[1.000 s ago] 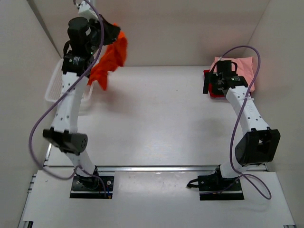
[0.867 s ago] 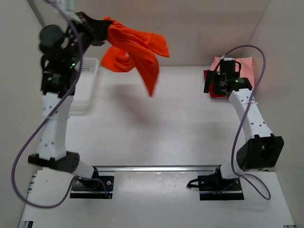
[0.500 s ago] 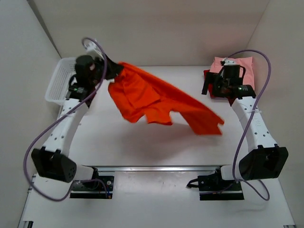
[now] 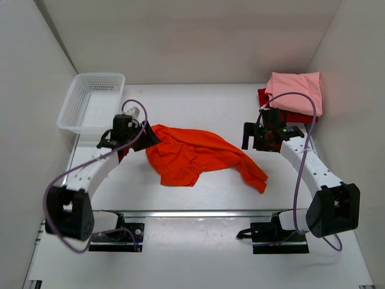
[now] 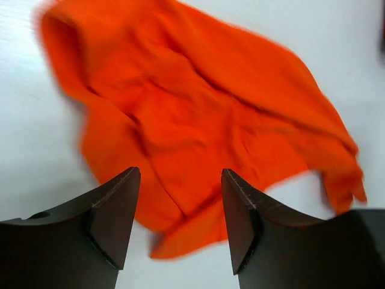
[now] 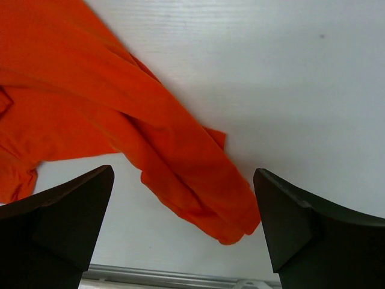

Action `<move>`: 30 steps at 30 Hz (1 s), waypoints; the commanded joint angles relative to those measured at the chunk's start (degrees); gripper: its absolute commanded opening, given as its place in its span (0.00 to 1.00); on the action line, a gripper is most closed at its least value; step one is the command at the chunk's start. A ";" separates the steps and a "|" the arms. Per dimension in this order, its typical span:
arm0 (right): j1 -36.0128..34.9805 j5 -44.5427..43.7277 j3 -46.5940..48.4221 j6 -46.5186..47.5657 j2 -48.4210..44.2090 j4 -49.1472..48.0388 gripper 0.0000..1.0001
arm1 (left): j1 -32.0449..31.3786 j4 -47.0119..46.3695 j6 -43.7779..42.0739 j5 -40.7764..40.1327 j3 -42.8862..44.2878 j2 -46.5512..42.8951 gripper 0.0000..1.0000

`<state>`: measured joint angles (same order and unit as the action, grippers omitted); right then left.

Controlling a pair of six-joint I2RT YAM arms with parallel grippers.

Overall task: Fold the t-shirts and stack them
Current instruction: Move the tshirt to the center of the board, then flatten out the tshirt

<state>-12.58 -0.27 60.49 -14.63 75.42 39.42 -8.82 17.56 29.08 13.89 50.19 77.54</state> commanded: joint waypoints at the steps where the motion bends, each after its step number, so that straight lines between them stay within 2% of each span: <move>1: 1.41 -0.97 -1.86 -4.52 -2.56 0.31 0.99 | -7.33 4.85 -1.06 -2.73 -6.76 -10.19 0.67; 3: 2.38 2.99 -4.84 -5.58 -2.99 -0.83 0.99 | -9.37 4.77 0.18 -2.46 -12.37 -12.74 0.67; 6: 2.12 3.87 -6.44 -7.51 -3.43 -1.72 0.99 | -10.43 2.66 2.21 -3.16 -18.18 -14.08 0.65; 12: 1.33 0.80 -5.82 -9.79 -3.78 0.22 0.99 | -11.75 1.43 2.03 -6.69 -21.36 -12.33 0.66; 18: 3.35 -3.14 -9.59 -15.50 -5.98 2.50 0.99 | -16.57 -6.29 10.72 -7.38 -26.20 -14.52 0.71; 21: 3.87 -3.25 -10.65 -16.74 -6.07 2.77 0.99 | -19.56 -10.95 12.93 -8.18 -26.73 -12.42 0.71; 24: 5.02 -1.83 -12.41 -17.35 -5.98 3.65 0.99 | -21.67 -12.82 13.20 -6.95 -24.63 -4.88 0.67; 26: 3.97 -3.23 -13.64 -18.06 -5.81 4.35 0.99 | -22.47 -13.52 12.23 -5.64 -22.78 -1.10 0.44; 27: 3.27 -3.16 -13.99 -18.41 -5.90 4.70 0.99 | -22.73 -13.17 11.88 -5.45 -22.16 -0.20 0.14; 28: 2.91 -3.76 -14.60 -19.54 -6.24 4.62 0.99 | -22.73 -12.30 11.35 -4.76 -21.37 1.20 0.00; 30: 1.07 -4.82 -15.40 -20.70 -7.12 4.96 1.00 | -22.30 -10.63 9.87 -4.49 -20.40 0.87 0.00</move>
<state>-9.43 -2.72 45.84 -32.10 70.41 43.72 -30.96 4.64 40.84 8.99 28.62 77.93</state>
